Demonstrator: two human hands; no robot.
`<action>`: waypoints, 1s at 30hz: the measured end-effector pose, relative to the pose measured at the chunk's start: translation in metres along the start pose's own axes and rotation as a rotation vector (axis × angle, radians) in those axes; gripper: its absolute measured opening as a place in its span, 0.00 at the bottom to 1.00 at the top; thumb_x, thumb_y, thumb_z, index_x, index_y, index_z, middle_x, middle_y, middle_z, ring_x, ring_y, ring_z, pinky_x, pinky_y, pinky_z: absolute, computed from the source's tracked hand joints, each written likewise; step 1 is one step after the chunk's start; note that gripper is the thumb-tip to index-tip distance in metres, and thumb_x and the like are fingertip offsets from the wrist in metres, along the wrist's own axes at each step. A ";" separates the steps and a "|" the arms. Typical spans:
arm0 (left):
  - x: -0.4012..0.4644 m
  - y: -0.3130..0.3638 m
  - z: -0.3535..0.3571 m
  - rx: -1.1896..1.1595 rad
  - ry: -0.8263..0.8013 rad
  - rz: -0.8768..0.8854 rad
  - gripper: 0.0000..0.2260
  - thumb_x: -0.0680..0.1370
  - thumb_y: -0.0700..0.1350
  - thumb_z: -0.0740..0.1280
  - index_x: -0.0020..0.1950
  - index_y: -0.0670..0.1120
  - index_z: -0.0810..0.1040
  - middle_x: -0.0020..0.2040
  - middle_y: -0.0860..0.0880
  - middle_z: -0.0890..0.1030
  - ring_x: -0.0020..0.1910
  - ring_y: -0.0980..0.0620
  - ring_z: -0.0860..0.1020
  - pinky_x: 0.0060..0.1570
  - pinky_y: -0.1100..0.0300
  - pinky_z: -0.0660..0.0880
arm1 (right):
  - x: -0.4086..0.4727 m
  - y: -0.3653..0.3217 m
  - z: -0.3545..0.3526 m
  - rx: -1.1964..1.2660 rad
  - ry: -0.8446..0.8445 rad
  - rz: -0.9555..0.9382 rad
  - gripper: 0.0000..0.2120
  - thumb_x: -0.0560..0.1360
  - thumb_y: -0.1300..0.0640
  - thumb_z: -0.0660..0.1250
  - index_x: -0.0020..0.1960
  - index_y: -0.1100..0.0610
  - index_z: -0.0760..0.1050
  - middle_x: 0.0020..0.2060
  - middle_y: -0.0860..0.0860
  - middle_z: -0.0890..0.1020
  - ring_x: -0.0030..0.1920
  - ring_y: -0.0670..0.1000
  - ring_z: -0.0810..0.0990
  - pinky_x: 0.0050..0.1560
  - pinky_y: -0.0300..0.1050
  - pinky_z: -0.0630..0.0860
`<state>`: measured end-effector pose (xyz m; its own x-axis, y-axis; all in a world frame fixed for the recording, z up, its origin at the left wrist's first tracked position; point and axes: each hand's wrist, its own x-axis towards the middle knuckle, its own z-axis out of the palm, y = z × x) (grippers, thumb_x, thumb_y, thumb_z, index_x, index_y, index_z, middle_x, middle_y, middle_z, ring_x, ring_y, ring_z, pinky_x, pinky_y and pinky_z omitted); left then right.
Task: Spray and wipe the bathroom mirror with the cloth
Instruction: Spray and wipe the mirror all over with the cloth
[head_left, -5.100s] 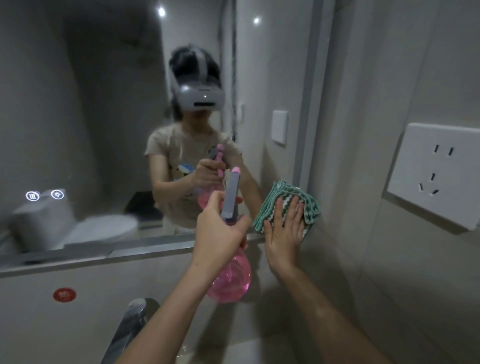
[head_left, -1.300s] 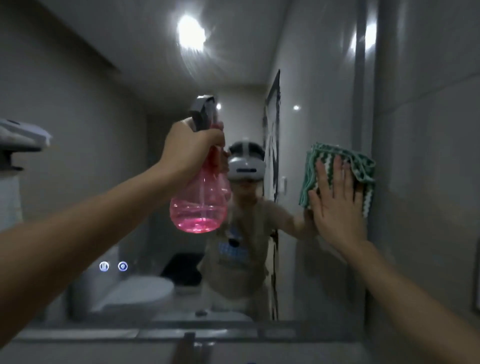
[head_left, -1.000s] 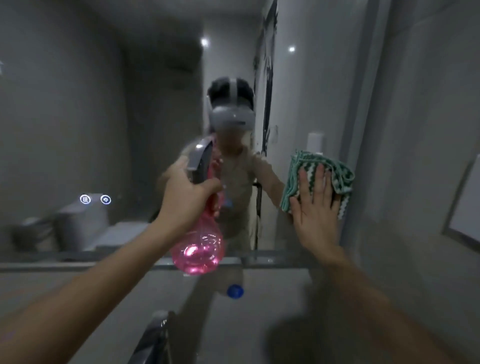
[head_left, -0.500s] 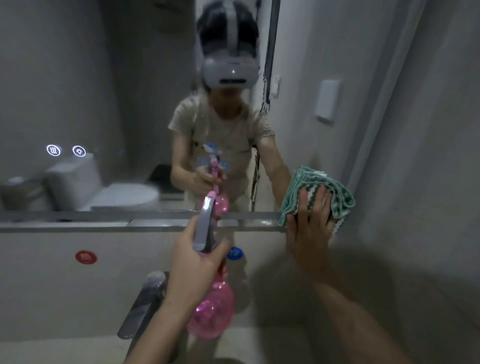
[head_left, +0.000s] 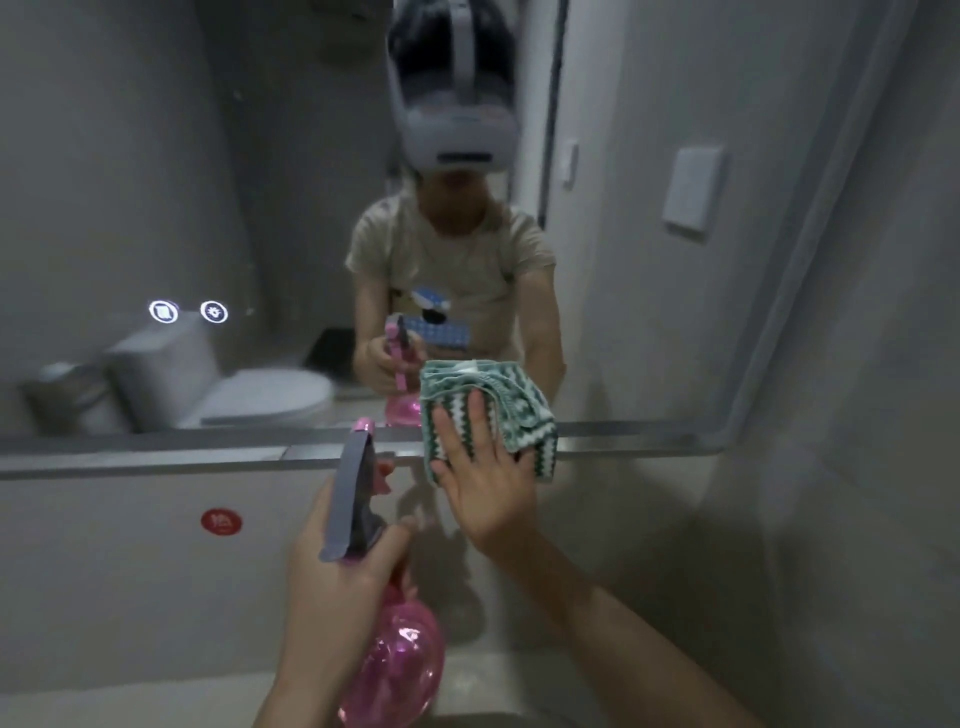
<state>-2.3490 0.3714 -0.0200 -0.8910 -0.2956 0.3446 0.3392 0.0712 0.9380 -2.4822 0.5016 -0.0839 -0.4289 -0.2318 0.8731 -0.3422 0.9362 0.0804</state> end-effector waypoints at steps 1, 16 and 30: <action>0.001 0.003 -0.008 0.000 0.011 0.008 0.09 0.69 0.32 0.72 0.37 0.33 0.71 0.28 0.29 0.69 0.25 0.44 0.70 0.26 0.54 0.70 | 0.003 -0.009 0.002 -0.017 -0.015 0.002 0.28 0.82 0.43 0.37 0.77 0.51 0.35 0.76 0.57 0.36 0.69 0.52 0.63 0.56 0.53 0.62; -0.006 0.019 -0.008 -0.102 0.101 0.033 0.08 0.61 0.41 0.70 0.39 0.46 0.76 0.25 0.32 0.68 0.25 0.46 0.68 0.27 0.53 0.69 | 0.057 0.017 -0.032 -0.023 -0.047 -0.317 0.23 0.83 0.47 0.48 0.77 0.43 0.49 0.78 0.47 0.44 0.58 0.54 0.77 0.64 0.52 0.62; -0.026 0.014 0.072 0.041 -0.015 0.038 0.18 0.70 0.33 0.71 0.48 0.57 0.76 0.30 0.33 0.73 0.26 0.46 0.72 0.27 0.59 0.73 | 0.026 0.162 -0.083 -0.181 0.179 -0.042 0.25 0.82 0.45 0.57 0.77 0.47 0.56 0.74 0.54 0.63 0.66 0.56 0.73 0.66 0.56 0.64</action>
<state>-2.3426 0.4492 -0.0135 -0.8825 -0.2774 0.3799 0.3603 0.1206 0.9250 -2.4796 0.6689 -0.0087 -0.2574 -0.2361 0.9370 -0.1947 0.9625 0.1890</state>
